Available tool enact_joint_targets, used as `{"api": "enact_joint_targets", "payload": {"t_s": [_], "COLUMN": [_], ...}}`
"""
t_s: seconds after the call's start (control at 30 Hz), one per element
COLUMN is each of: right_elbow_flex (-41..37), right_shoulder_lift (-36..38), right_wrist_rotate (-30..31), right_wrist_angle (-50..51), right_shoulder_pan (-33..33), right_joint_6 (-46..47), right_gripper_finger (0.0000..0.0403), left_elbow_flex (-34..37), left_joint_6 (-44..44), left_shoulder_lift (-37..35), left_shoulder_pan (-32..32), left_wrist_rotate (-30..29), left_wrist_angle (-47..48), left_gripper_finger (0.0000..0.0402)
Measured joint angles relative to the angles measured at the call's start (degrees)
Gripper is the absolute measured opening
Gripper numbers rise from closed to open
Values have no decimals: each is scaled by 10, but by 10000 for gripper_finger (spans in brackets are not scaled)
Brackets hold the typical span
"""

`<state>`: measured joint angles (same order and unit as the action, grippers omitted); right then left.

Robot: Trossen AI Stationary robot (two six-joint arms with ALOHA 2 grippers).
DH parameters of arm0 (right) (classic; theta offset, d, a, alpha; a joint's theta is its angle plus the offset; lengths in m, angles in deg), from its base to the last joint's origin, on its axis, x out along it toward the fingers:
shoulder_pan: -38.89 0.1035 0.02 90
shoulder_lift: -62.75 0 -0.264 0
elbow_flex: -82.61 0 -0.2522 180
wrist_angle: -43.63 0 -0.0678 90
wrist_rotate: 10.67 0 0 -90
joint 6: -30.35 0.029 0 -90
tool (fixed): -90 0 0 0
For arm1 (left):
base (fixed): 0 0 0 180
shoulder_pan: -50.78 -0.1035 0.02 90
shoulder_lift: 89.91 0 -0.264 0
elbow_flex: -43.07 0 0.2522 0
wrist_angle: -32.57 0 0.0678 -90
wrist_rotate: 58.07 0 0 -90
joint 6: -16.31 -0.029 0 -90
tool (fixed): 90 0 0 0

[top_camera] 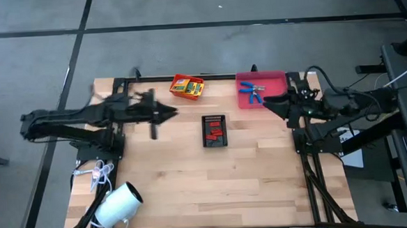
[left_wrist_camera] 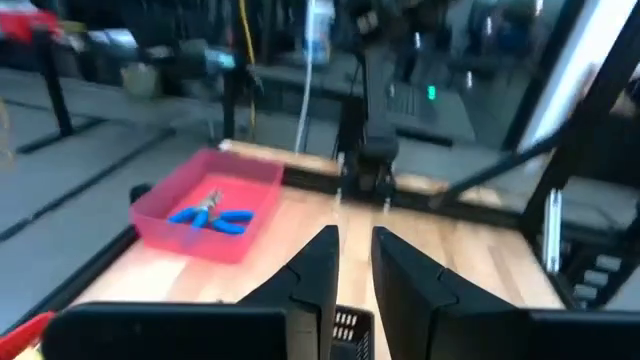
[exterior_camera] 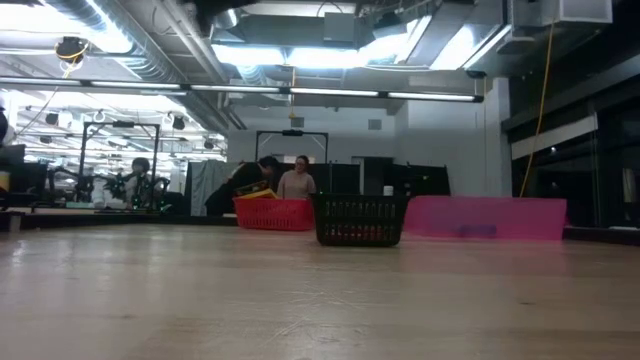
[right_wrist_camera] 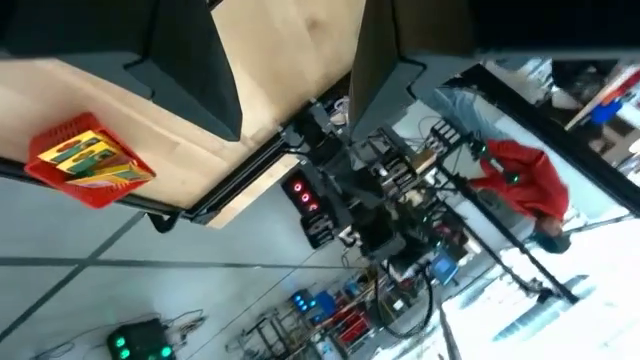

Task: Pick & Place School Supplies
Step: Return to Home Position

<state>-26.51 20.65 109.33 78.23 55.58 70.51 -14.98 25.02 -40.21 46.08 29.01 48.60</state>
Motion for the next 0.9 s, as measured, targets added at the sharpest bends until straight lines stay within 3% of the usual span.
{"api": "enact_joint_targets", "payload": {"t_s": [0.2, 0.27, 0.43, 0.73, 0.9], "right_elbow_flex": [0, 0, 0, 0, 0], "right_shoulder_lift": [-2, -2, -1, -17, -45], "right_wrist_rotate": [143, 182, 253, 291, 257], "right_wrist_angle": [-17, -24, -43, -46, 3], "right_shoulder_pan": [84, 103, 137, 173, 177], "right_joint_6": [24, 30, 22, 33, 124], "right_gripper_finger": [189, 189, 189, 189, 189], "left_elbow_flex": [179, 222, 294, 382, 384], "left_joint_6": [15, 12, 9, 4, 16], "left_shoulder_lift": [-218, -261, -318, -459, -497], "left_shoulder_pan": [67, 84, 106, 105, 103], "left_wrist_rotate": [-95, -125, -125, -127, -169], "left_wrist_angle": [-72, -70, -57, -7, 70], "left_gripper_finger": [58, 58, 58, 58, 58]}}
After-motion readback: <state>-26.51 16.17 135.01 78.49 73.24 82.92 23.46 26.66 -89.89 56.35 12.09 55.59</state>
